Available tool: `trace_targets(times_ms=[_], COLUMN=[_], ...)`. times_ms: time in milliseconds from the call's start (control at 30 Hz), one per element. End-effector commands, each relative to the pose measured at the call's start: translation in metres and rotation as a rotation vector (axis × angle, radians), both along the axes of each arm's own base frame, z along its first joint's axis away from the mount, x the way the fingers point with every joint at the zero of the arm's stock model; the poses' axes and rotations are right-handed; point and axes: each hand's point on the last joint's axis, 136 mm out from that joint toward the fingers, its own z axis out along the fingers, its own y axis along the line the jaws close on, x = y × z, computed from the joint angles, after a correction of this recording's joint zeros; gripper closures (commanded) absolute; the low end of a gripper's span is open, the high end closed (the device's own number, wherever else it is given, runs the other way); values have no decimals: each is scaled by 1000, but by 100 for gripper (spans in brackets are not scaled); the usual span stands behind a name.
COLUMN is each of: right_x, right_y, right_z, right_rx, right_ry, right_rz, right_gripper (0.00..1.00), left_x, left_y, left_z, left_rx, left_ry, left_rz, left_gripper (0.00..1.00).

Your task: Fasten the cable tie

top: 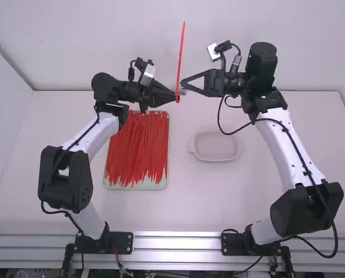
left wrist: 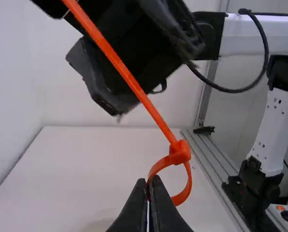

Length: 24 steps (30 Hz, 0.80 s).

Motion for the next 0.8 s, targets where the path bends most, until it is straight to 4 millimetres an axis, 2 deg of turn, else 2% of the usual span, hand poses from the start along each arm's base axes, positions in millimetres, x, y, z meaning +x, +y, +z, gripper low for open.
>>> trace_targets(times_ms=[0,100,167,200,233,300,600,667,700,733,767], right_x=[-11,-13,-16,-17,-18,-18,-13,-9,-6,-4,0], right_y=[8,15,20,22,23,24,21,15,11,9,2], right_z=[18,18,18,18,18,17,16,16,16,16,16], right_rx=[10,9,8,8,8,6,3,2,2,2,1], right_ry=[-67,-67,-67,-68,-67,-61,-54,-55,-54,-55,-58], right_rz=[8,11,19,23,27,24,3,-14,-26,-32,-51], right_gripper=[59,60,65,73,86,100,100,100,100,100,100], left_x=[-4,-2,-2,-2,-3,-3,-3,-2,-1,-1,0], left_y=[-1,-1,-1,-1,-1,-1,-1,-1,-1,-1,-1], left_z=[10,10,12,12,13,13,13,13,14,14,14], left_rx=[-7,-12,-16,-17,-18,-17,-17,-18,-20,-22,-24], left_ry=[53,68,69,64,57,69,81,91,100,101,109], left_rz=[7,17,21,21,19,18,20,22,26,28,32], left_gripper=[98,98,98,98,98,98,96,71,16,1,1])
